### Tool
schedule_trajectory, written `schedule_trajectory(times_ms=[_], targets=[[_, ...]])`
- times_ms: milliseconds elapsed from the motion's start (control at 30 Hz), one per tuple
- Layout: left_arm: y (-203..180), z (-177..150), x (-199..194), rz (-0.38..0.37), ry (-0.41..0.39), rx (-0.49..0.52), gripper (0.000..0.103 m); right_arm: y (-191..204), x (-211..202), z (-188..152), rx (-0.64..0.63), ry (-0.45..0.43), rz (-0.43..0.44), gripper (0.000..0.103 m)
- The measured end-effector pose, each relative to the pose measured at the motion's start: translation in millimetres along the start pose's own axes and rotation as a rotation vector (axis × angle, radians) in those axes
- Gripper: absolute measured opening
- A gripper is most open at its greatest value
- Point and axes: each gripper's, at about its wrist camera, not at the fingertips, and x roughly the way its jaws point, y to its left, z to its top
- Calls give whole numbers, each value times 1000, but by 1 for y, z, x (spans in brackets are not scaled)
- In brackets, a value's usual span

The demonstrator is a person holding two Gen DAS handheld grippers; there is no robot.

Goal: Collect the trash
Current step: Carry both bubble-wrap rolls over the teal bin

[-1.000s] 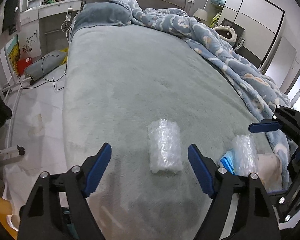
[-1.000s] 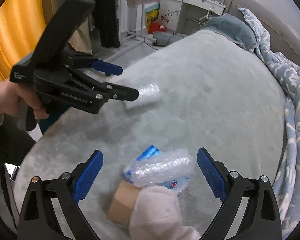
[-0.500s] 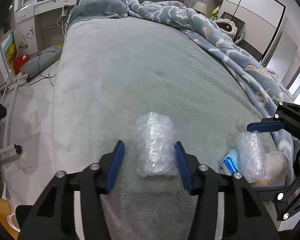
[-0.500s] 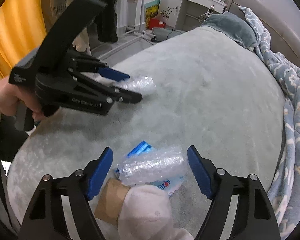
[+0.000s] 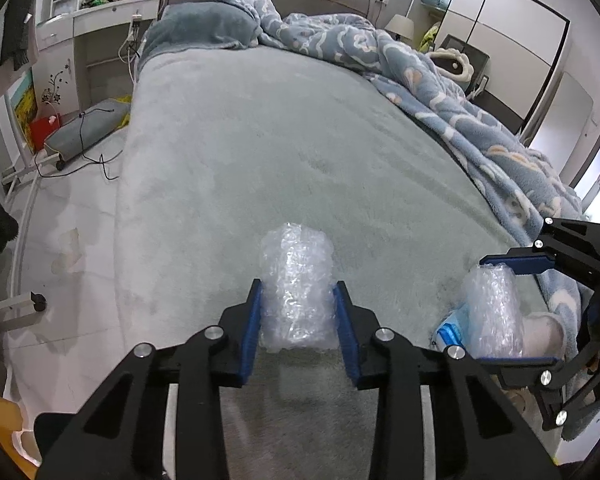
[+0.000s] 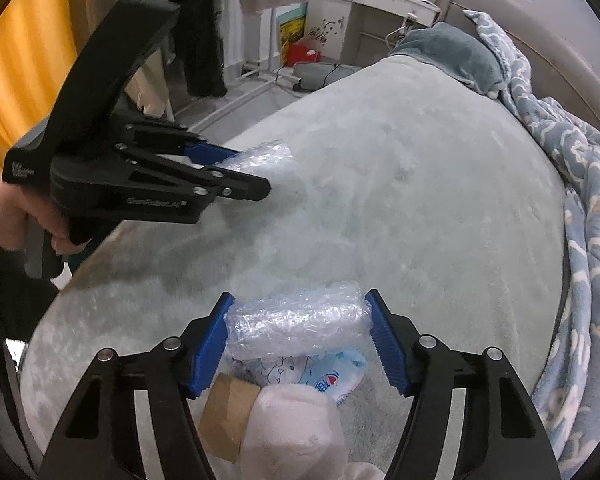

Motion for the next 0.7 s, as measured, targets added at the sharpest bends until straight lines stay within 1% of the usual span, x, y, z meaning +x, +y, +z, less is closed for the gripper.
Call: schedule_trajectory(times_ms=[167,300,400,467,700], targets=[[7,4,-19,20,-50,0,37,0,-1,7,39,-9,10,67],[17,6,-34,32,-77,-10,37,6,2,13,55,4,-9,67],[23,5,-42,42,-83,-4,37,17,5,19,57,18,-50,67],[27,4,-47,50,-87,-4,37,23,5,19,73,16,-62,67],[48,-8,-68,80,-101,-3,37,28,0,27,242,-40,-84,67]])
